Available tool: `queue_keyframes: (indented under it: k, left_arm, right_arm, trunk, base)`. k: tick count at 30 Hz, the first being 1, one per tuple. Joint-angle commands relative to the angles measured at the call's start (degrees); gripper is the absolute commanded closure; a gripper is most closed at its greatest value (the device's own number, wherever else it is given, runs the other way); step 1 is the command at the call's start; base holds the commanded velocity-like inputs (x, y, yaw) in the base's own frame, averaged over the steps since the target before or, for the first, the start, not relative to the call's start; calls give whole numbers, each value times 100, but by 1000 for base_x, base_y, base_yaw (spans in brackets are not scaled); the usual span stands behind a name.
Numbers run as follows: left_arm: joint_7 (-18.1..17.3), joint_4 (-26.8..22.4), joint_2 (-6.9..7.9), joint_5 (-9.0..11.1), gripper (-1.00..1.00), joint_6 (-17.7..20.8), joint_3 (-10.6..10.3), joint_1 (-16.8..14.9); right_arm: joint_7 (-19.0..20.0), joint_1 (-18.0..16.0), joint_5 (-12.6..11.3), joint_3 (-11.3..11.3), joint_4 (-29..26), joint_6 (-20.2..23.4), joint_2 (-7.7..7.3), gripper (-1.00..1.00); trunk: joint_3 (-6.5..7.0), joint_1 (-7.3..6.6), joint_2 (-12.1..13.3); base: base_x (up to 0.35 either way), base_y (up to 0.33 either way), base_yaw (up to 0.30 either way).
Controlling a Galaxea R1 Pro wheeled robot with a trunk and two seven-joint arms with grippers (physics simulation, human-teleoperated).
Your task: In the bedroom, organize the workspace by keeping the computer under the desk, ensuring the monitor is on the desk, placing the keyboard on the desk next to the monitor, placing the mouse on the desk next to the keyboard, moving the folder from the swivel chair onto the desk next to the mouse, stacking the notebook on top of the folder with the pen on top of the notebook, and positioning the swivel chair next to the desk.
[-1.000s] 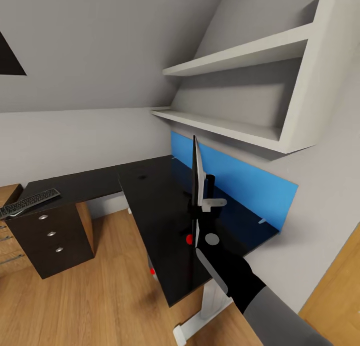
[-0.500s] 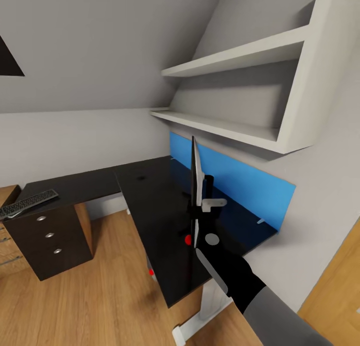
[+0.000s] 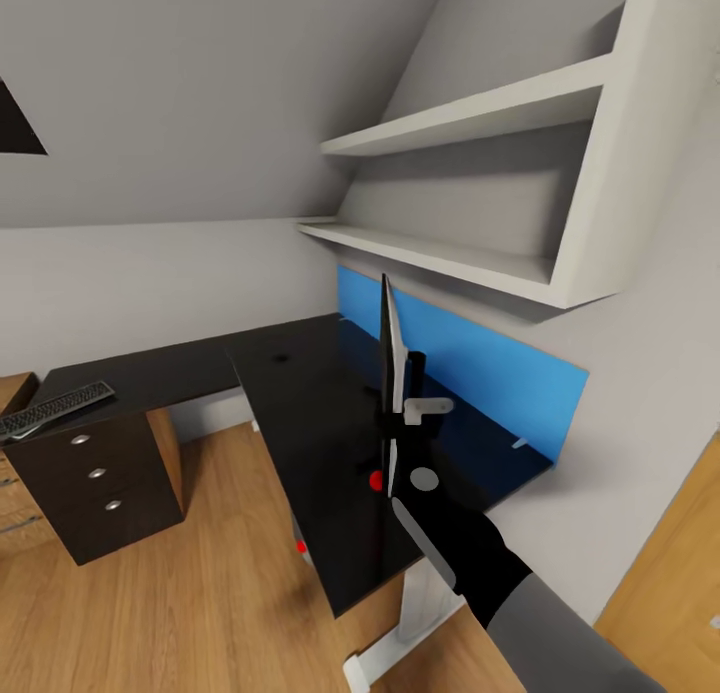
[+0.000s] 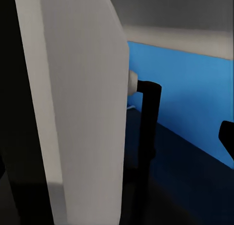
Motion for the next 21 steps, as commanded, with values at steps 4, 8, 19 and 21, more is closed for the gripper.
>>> queue_keyframes:
  k: [4,8,19,21]
  left_arm:
    - [11,-11,1,24,-100,-5,-8,3]
    - [11,-11,1,25,-100,-3,-8,3]
    - [11,-12,1,26,-100,-5,-8,3]
    - [11,-11,1,26,-100,-5,-8,3]
  right_arm:
    - [-44,-8,-21,17,-4,34,-2,-100]
    - [-44,-8,-22,17,19,31,-3,-100]
    - [-39,-8,-20,17,44,30,1,-100]
    - [-37,-8,-19,17,66,30,3,-100]
  trunk:
    - [7,2,-6]
    - [24,2,-6]
    - [75,2,-6]
    - [85,2,-6]
  base:
    - [0,0,-86]
    - [0,0,-100]
    - [0,0,-105]
    - [0,0,-106]
